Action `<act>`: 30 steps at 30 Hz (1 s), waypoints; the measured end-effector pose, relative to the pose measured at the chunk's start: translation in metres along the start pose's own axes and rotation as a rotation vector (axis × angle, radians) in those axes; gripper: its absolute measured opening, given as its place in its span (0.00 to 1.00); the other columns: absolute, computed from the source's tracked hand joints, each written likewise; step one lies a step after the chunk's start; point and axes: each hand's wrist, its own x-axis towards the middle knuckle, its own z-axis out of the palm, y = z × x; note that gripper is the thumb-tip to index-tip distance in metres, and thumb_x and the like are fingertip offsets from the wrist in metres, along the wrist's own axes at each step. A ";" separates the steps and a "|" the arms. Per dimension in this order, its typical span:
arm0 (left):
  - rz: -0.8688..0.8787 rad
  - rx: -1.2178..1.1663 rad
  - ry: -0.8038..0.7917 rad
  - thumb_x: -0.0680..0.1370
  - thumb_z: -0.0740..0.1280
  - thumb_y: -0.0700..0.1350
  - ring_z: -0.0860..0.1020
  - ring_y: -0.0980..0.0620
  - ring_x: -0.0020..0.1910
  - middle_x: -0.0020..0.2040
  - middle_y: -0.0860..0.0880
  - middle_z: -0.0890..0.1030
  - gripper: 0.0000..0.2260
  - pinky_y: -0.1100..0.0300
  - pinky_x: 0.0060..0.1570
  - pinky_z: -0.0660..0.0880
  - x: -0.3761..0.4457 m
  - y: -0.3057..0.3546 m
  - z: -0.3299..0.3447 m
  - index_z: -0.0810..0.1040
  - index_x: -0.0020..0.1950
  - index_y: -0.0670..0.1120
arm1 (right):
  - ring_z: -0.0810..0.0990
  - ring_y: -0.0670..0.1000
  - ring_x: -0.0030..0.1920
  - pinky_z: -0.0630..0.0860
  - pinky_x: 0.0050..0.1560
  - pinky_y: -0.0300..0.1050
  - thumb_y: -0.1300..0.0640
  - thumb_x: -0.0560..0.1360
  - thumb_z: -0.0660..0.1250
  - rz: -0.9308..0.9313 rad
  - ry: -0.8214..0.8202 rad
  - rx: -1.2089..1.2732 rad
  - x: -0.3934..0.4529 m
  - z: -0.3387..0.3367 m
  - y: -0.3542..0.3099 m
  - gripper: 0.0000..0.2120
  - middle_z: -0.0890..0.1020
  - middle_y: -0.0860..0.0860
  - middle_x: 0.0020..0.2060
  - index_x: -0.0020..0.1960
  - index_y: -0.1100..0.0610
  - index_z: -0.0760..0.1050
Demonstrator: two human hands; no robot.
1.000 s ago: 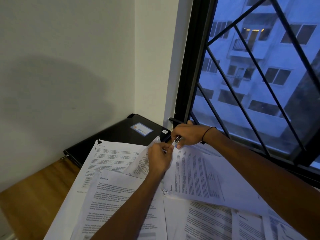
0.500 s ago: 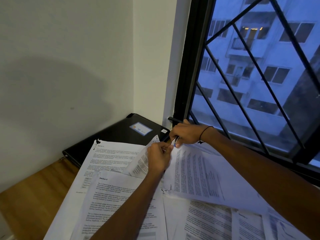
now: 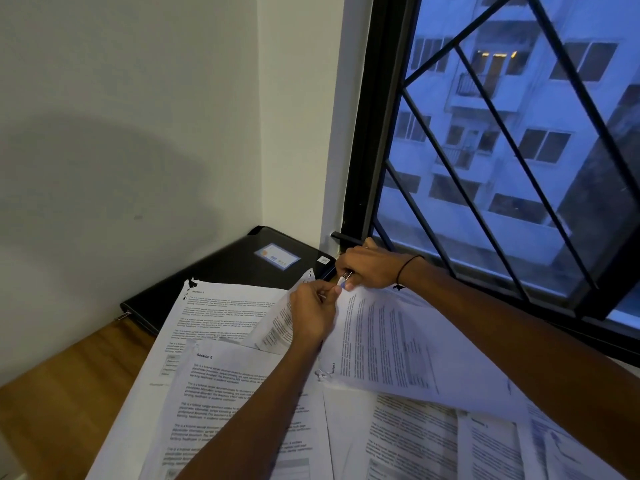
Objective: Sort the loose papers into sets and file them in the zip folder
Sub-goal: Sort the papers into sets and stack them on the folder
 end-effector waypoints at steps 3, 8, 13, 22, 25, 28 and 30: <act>0.016 0.032 -0.001 0.79 0.72 0.49 0.82 0.56 0.44 0.44 0.55 0.84 0.02 0.57 0.51 0.80 0.000 0.002 -0.002 0.84 0.48 0.53 | 0.69 0.48 0.53 0.60 0.65 0.56 0.46 0.80 0.65 0.006 0.023 0.035 -0.009 -0.004 0.000 0.07 0.72 0.43 0.44 0.50 0.48 0.70; 0.048 0.024 -0.016 0.80 0.70 0.47 0.81 0.57 0.47 0.47 0.54 0.83 0.02 0.66 0.47 0.73 -0.004 0.008 -0.006 0.83 0.51 0.51 | 0.74 0.48 0.54 0.62 0.66 0.58 0.47 0.80 0.66 0.096 0.154 0.247 -0.027 -0.008 0.003 0.06 0.77 0.43 0.47 0.52 0.49 0.73; 0.061 0.019 -0.029 0.82 0.68 0.47 0.81 0.57 0.44 0.44 0.55 0.82 0.02 0.66 0.46 0.75 -0.007 0.016 -0.008 0.80 0.49 0.52 | 0.78 0.47 0.54 0.72 0.65 0.58 0.48 0.79 0.69 0.169 0.225 0.439 -0.034 -0.007 0.005 0.09 0.81 0.45 0.51 0.57 0.49 0.75; 0.310 0.057 -0.053 0.83 0.65 0.49 0.79 0.55 0.41 0.41 0.52 0.81 0.06 0.57 0.42 0.77 0.017 0.038 -0.041 0.77 0.51 0.48 | 0.83 0.47 0.50 0.81 0.55 0.52 0.50 0.71 0.79 0.079 0.105 0.541 -0.039 -0.006 0.019 0.14 0.84 0.47 0.48 0.51 0.51 0.79; 0.327 0.079 -0.123 0.83 0.66 0.50 0.79 0.53 0.39 0.41 0.47 0.82 0.07 0.55 0.42 0.76 0.041 0.051 -0.066 0.78 0.50 0.47 | 0.85 0.49 0.50 0.82 0.57 0.57 0.54 0.70 0.79 0.053 0.100 0.642 -0.046 -0.009 0.029 0.10 0.86 0.48 0.44 0.46 0.54 0.80; 0.322 0.099 -0.203 0.83 0.68 0.50 0.70 0.57 0.29 0.33 0.47 0.78 0.07 0.62 0.34 0.68 0.065 0.069 -0.096 0.79 0.49 0.48 | 0.85 0.58 0.49 0.82 0.53 0.54 0.54 0.71 0.80 0.048 0.089 0.788 -0.051 -0.010 0.030 0.16 0.84 0.61 0.44 0.47 0.64 0.78; 0.360 0.158 -0.254 0.82 0.68 0.50 0.66 0.59 0.26 0.29 0.52 0.74 0.07 0.62 0.32 0.64 0.078 0.080 -0.109 0.79 0.47 0.49 | 0.79 0.59 0.43 0.76 0.41 0.48 0.51 0.70 0.80 0.049 0.096 0.906 -0.050 -0.008 0.024 0.22 0.81 0.63 0.42 0.46 0.68 0.76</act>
